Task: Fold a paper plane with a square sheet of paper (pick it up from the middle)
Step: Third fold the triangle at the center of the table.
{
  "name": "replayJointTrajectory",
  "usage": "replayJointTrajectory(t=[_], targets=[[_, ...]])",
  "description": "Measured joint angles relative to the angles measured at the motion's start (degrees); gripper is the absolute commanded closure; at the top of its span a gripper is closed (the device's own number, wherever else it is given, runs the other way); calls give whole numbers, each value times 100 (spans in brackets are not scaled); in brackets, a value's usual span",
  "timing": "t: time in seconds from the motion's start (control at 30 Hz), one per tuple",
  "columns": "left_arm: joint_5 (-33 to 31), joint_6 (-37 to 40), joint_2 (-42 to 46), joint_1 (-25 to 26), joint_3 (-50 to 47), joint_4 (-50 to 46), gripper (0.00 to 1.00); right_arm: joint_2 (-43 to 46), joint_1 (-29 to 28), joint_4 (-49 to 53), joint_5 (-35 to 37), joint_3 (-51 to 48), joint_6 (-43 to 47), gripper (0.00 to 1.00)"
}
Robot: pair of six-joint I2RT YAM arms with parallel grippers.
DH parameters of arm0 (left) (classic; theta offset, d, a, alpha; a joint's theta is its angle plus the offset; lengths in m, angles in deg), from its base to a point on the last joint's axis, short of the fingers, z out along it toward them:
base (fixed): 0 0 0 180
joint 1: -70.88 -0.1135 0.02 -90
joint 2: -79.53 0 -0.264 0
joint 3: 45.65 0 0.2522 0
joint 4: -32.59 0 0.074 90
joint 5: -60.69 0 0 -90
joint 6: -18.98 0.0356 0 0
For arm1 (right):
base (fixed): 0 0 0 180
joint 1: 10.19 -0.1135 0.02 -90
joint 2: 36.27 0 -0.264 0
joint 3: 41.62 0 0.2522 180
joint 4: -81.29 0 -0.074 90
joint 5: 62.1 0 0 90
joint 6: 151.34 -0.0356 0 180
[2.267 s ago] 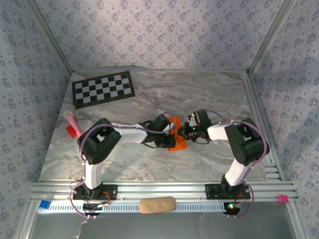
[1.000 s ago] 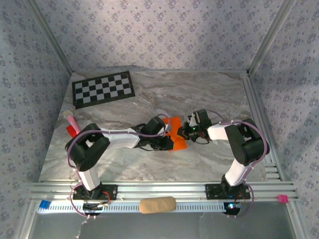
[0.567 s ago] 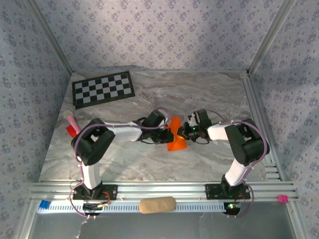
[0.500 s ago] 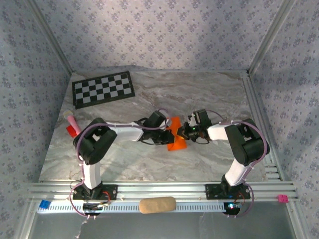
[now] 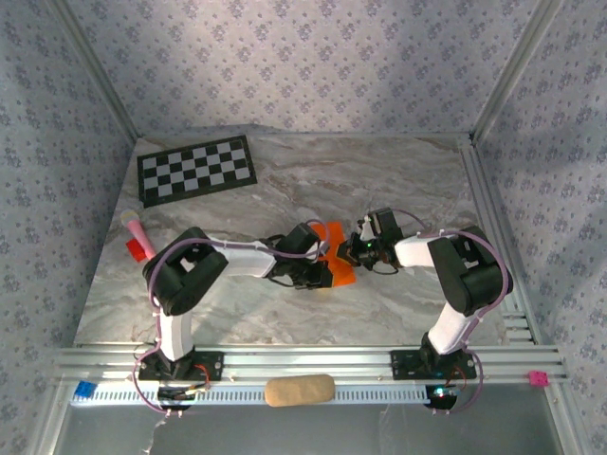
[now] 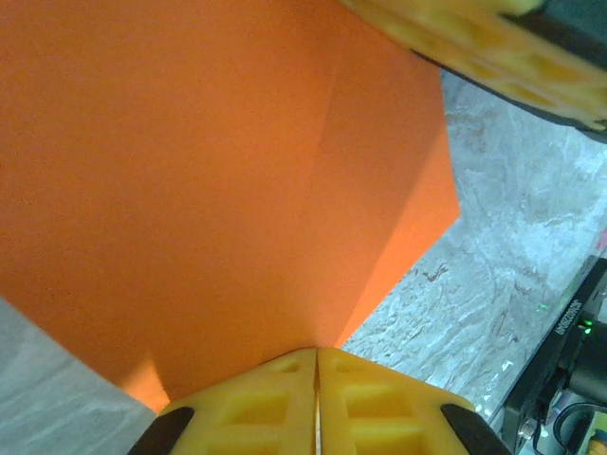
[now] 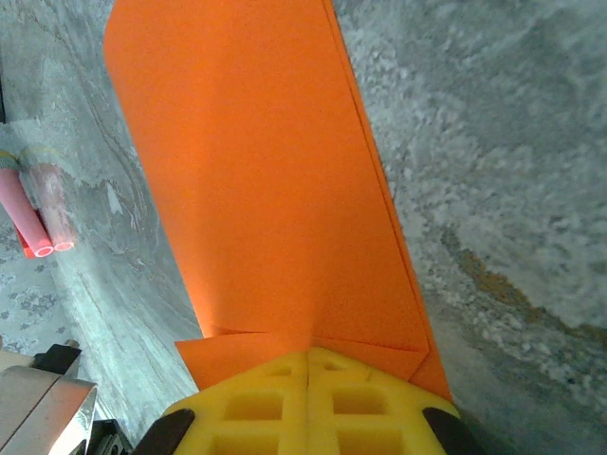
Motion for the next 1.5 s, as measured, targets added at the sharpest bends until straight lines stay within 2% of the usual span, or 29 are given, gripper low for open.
replayJointTrajectory(t=[0.23, 0.5, 0.77, 0.93, 1.17, 1.5], targets=[[-39, -184, 129, 120, -295, 411, 88, 22, 0, 37, 22, -7, 20, 98], [-155, -98, 501, 83, -321, 55, 85, 61, 0, 46, 90, -28, 20, 98], [-173, -33, 361, -334, 330, -61, 86, 81, 0, 57, 125, -39, 20, 98], [-105, -15, -39, -348, 592, -37, 86, 81, 0, 57, 125, -39, 20, 98], [-138, 28, -175, -278, 332, -68, 90, 81, -7, 57, 127, -39, 20, 98], [-284, 114, -17, -195, -122, 494, 98, 170, -15, 153, 151, -61, 57, 97]])
